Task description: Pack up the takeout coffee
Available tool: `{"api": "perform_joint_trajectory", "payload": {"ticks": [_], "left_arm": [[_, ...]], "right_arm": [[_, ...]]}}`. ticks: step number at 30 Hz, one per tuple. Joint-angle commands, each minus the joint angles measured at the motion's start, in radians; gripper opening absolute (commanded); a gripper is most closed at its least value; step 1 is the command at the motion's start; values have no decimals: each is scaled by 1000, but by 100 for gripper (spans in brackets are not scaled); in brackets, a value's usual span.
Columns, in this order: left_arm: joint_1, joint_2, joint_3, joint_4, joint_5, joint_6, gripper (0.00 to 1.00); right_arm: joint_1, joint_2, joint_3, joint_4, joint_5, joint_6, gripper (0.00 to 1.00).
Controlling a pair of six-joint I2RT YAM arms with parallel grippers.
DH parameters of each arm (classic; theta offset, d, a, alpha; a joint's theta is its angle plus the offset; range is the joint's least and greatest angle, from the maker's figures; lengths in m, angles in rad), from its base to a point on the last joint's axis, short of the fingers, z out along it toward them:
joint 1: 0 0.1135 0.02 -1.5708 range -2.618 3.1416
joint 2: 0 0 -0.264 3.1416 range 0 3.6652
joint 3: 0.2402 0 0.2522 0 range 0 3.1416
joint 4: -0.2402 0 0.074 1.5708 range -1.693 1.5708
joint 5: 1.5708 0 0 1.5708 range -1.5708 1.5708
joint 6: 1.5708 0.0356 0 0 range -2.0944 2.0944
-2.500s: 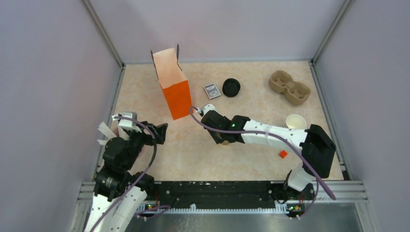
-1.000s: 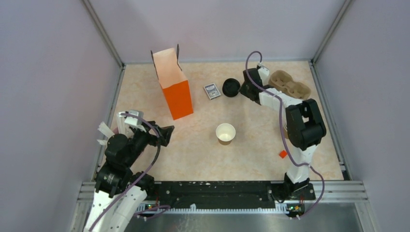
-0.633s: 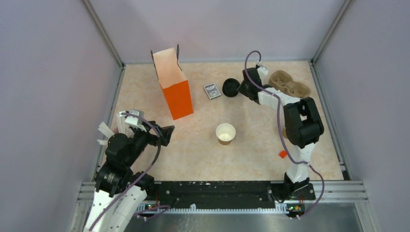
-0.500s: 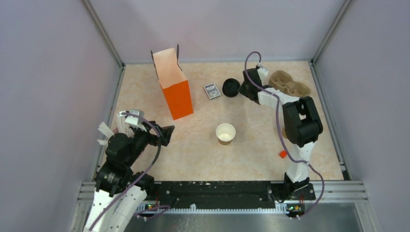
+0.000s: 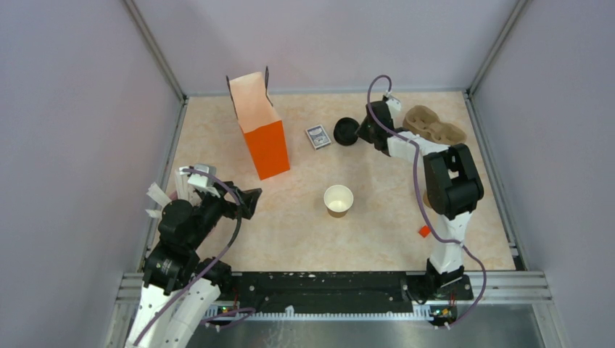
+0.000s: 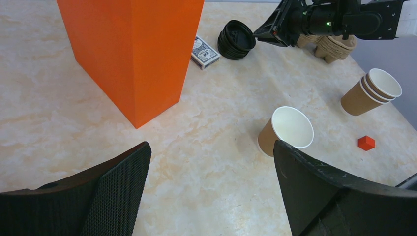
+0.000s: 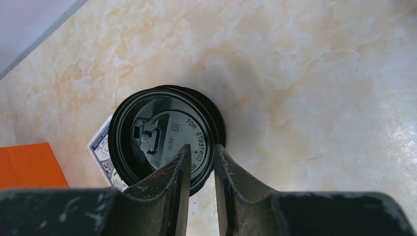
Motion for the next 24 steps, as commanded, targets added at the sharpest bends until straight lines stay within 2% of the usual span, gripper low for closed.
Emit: {"api": "perform_joint_trajectory", "payload": {"ticks": [1, 13, 19, 24], "left_arm": [[2, 1, 0, 41, -6, 8, 99], [2, 0, -1, 43, -5, 9, 99], [2, -3, 0, 42, -11, 9, 99], [3, -2, -2, 43, -9, 9, 99]], "right_arm": [[-8, 25, 28, 55, -25, -8, 23], [-8, 45, 61, 6, 0, -6, 22], [-7, 50, 63, 15, -8, -12, 16], [-8, 42, 69, 17, -11, -22, 7]]}}
